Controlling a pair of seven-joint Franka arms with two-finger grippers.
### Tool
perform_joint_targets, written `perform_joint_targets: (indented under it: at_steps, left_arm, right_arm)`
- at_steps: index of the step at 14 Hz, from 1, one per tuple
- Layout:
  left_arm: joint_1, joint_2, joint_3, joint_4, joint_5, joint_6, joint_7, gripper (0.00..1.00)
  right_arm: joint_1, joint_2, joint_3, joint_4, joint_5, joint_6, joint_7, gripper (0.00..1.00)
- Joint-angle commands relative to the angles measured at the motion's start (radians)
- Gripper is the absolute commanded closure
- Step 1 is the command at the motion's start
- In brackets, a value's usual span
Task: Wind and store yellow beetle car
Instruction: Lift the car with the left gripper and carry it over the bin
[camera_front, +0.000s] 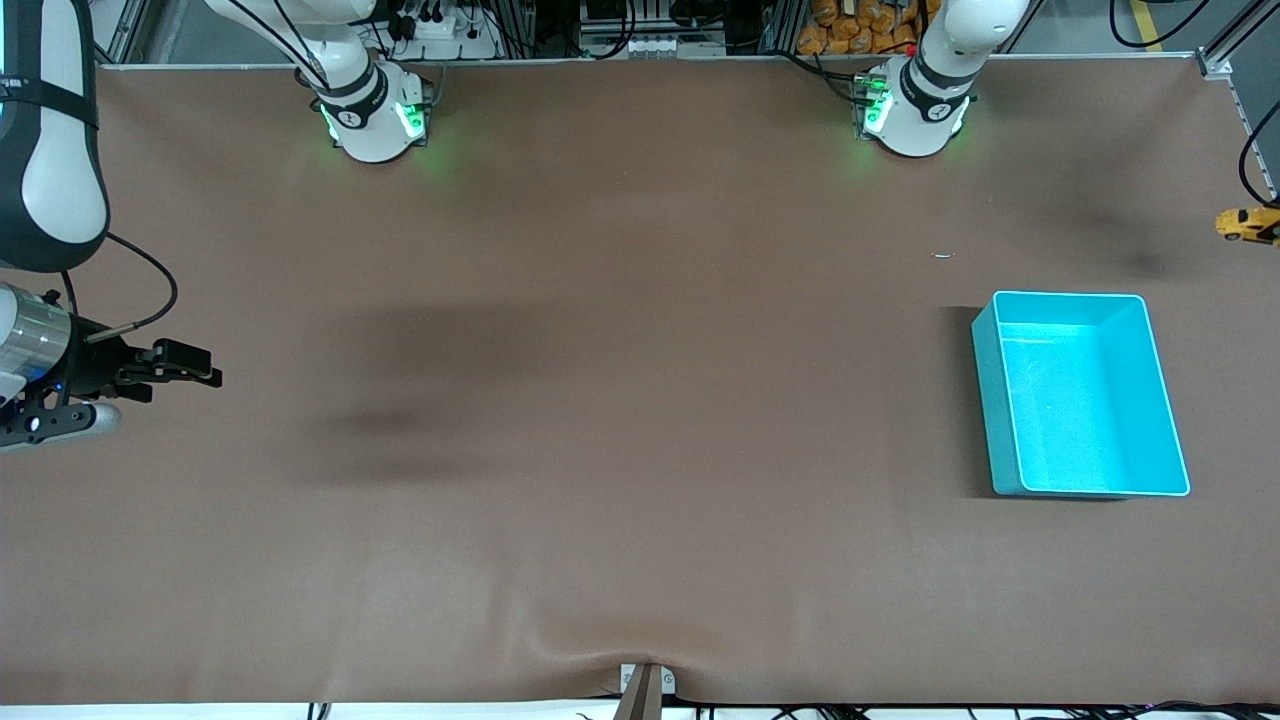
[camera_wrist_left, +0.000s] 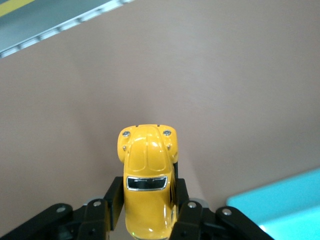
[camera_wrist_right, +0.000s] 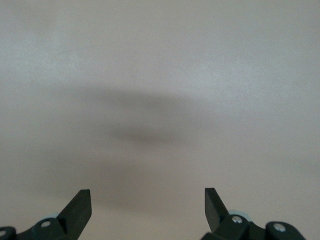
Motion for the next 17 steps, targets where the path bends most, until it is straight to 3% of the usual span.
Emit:
perform_joint_targets:
  at_steps: [1,4,10,17]
  left_arm:
    - [0.010,-0.002,-0.100,0.023,-0.001,-0.036,0.093,1.00]
    - [0.010,-0.001,-0.164,0.023,-0.001,-0.036,0.285,1.00]
    - [0.013,0.007,-0.158,0.023,-0.004,-0.038,0.799,1.00]
    - [0.012,0.059,-0.162,0.084,0.008,-0.036,1.053,1.00]
  right_arm:
    - [-0.017,-0.003,0.002,0.000,0.014,-0.005,0.011,0.00]
    - [-0.023,-0.003,0.000,0.001,0.014,-0.003,0.010,0.00]
    - [-0.028,-0.048,0.002,0.007,0.004,-0.042,0.011,0.00]
    - [-0.011,-0.133,0.009,-0.010,0.001,-0.109,0.119,0.00]
